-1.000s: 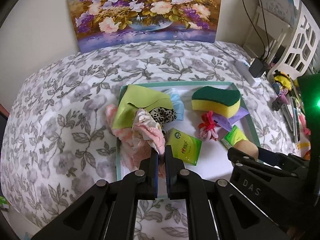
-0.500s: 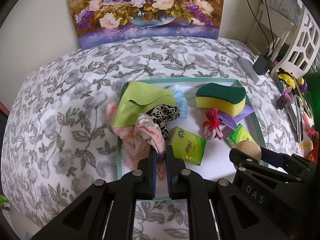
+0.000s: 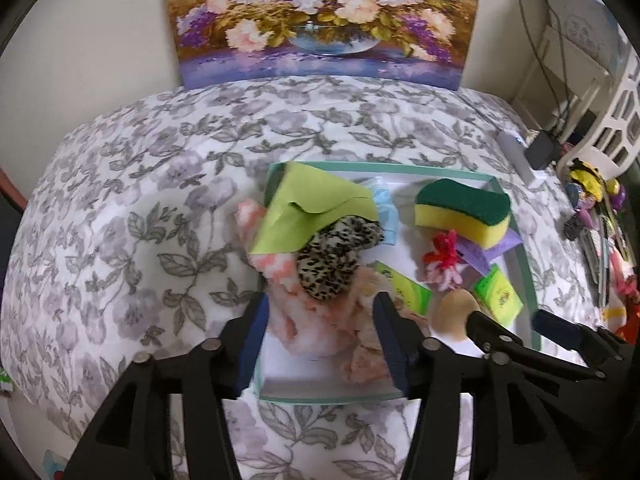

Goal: Organize soft objects
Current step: 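Open the right tool to drop the puff in the tray while the left tool releases the scrunchie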

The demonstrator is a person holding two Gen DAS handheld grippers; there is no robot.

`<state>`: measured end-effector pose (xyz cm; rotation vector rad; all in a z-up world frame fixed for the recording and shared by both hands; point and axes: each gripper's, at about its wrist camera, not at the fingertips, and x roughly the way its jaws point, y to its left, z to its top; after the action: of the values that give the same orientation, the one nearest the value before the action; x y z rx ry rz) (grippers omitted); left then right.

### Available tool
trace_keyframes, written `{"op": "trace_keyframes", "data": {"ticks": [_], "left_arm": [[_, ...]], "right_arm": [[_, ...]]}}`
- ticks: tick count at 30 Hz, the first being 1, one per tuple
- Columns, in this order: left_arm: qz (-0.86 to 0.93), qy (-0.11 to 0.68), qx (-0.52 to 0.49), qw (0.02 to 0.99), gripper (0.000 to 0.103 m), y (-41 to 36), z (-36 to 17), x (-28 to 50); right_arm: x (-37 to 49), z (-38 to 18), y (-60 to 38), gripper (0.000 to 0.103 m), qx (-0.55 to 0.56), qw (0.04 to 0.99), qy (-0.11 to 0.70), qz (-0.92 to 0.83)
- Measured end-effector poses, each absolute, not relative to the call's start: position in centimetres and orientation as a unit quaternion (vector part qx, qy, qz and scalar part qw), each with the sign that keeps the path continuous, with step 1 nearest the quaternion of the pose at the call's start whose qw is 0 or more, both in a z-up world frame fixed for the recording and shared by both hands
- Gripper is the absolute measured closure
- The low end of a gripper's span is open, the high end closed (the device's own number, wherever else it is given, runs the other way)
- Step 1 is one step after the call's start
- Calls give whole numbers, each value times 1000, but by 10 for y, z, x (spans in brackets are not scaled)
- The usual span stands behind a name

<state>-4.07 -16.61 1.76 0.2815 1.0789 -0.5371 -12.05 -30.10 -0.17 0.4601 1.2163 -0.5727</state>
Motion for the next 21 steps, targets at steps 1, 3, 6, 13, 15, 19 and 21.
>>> {"op": "trace_keyframes", "data": {"ticks": [1, 3, 6, 13, 15, 19, 21], "left_arm": [[-245, 504, 133, 817, 41, -165, 18, -39], [-235, 505, 134, 820, 37, -162, 17, -37], [-212, 509, 137, 823, 31, -156, 13, -30], [-167, 506, 153, 832, 11, -146, 2, -14], [-159, 506, 162, 832, 8, -145, -3, -9], [-144, 519, 159, 827, 8, -138, -15, 1], [-140, 527, 150, 825, 8, -133, -18, 6]], "right_arm": [[-120, -2, -301, 21, 209, 757, 559, -265], [-120, -2, -302, 17, 208, 757, 559, -268], [-121, -3, -304, 4, 207, 755, 559, -273], [-121, -3, -304, 0, 208, 757, 556, -274], [-121, -3, -304, 0, 207, 757, 555, -274], [-121, -3, -304, 0, 207, 757, 556, -274], [-121, -3, -304, 0, 207, 757, 556, -274]]}}
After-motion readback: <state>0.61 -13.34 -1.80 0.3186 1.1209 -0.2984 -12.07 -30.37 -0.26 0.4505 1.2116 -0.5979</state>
